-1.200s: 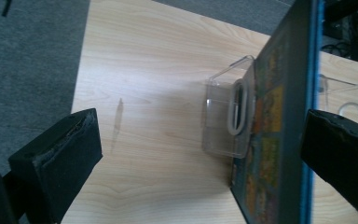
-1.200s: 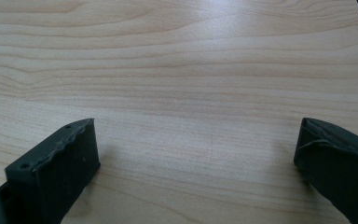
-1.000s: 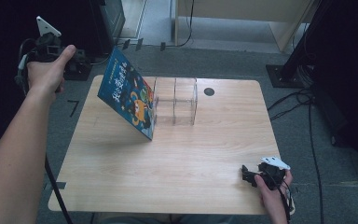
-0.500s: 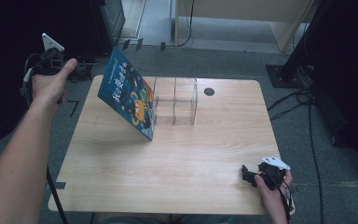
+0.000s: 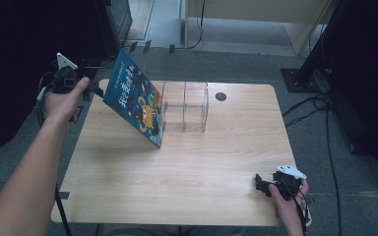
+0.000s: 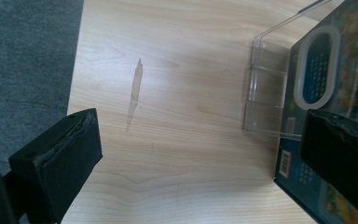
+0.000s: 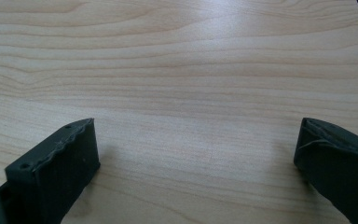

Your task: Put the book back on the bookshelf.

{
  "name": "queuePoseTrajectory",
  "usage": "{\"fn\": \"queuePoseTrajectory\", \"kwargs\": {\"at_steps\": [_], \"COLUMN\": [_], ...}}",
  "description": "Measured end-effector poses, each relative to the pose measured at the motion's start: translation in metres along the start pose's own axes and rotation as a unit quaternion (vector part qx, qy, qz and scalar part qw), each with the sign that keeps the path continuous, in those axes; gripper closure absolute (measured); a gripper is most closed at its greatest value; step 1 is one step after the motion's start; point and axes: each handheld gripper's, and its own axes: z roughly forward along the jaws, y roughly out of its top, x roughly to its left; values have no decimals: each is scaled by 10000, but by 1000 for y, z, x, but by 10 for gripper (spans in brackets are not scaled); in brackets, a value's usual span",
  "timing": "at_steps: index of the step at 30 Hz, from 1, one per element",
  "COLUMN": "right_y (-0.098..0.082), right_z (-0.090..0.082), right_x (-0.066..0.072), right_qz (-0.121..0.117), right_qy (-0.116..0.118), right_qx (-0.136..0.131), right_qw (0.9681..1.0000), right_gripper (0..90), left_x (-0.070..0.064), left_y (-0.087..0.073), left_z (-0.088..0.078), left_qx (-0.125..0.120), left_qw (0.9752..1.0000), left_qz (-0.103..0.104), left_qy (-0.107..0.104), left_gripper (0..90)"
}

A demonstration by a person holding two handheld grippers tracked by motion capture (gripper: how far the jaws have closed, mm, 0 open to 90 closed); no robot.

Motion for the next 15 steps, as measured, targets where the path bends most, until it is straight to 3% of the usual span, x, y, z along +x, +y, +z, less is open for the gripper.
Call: {"fn": "queuePoseTrajectory", "kwargs": {"at_steps": [3,15], "right_y": [0,0], "right_z": [0,0], "right_x": [0,0], "right_qz": [1,0], "right_qy": [-1,-1], "right_qx": [-1,-2], "right_qw": [10000,10000], "right_gripper": [0,0], "left_x": [2,6], "left_y": [-5,-24], "left_z": [5,39], "left_qx": [-11,207], "left_qw": [9999,9997], "left_qz": [-31,74], "left_qy": [-133,124], "left_gripper": [0,0]}}
